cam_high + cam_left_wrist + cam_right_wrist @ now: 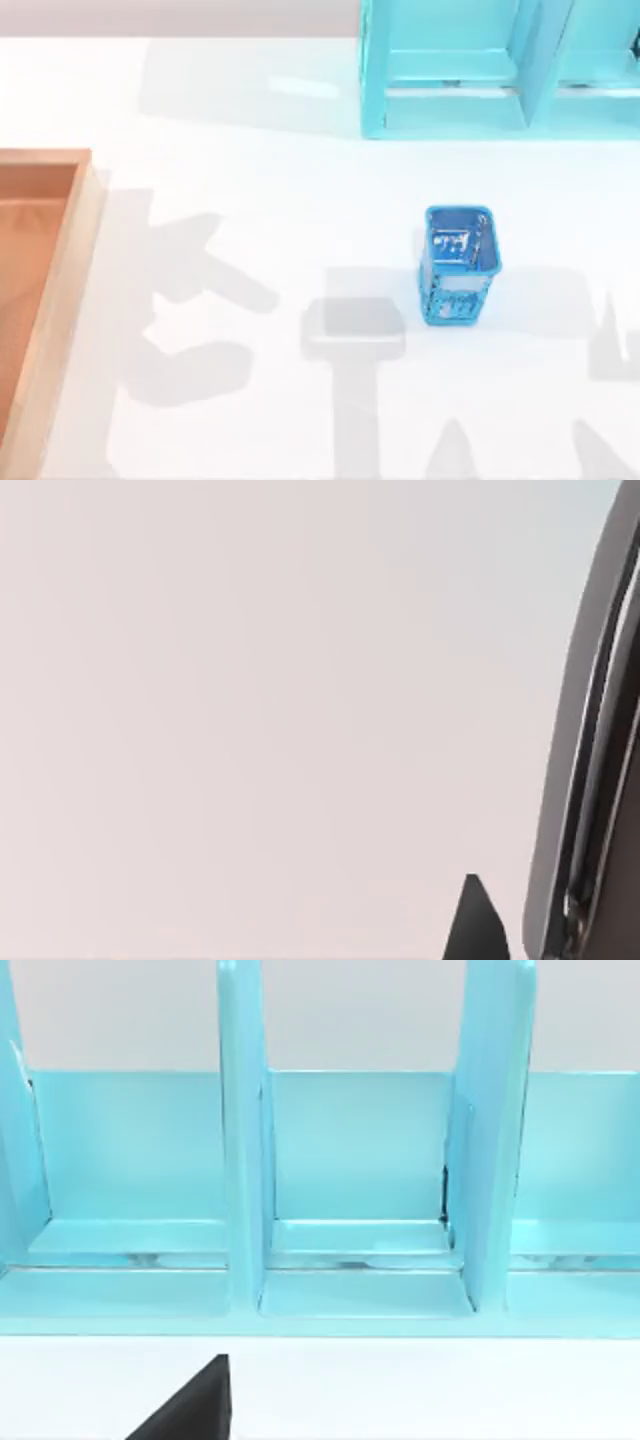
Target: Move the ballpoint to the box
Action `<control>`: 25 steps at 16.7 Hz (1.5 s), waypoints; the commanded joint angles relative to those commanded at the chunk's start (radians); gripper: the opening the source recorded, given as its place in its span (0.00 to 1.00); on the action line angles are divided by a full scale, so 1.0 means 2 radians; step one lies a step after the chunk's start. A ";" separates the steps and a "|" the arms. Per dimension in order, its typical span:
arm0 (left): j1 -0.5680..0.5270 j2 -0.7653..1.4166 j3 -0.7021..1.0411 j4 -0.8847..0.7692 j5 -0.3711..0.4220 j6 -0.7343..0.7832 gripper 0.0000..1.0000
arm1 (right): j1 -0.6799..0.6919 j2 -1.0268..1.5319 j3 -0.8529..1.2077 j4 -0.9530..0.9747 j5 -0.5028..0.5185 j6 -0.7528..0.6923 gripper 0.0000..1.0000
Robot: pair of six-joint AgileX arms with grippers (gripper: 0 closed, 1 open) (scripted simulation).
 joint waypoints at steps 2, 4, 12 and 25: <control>-0.008 -0.010 -0.073 -0.014 0.012 -0.001 0.00 | 0.000 0.000 0.000 0.000 0.000 0.000 1.00; -0.019 -0.019 -0.148 -0.027 0.028 -0.002 0.00 | 0.000 0.000 0.000 0.000 0.000 0.000 1.00; -0.053 -0.060 -0.300 -0.072 0.087 -0.004 0.00 | 0.000 0.000 0.000 0.000 0.000 0.000 1.00; -0.053 -0.060 -0.300 -0.072 0.087 -0.004 0.75 | 0.000 0.000 0.000 0.000 0.000 0.000 1.00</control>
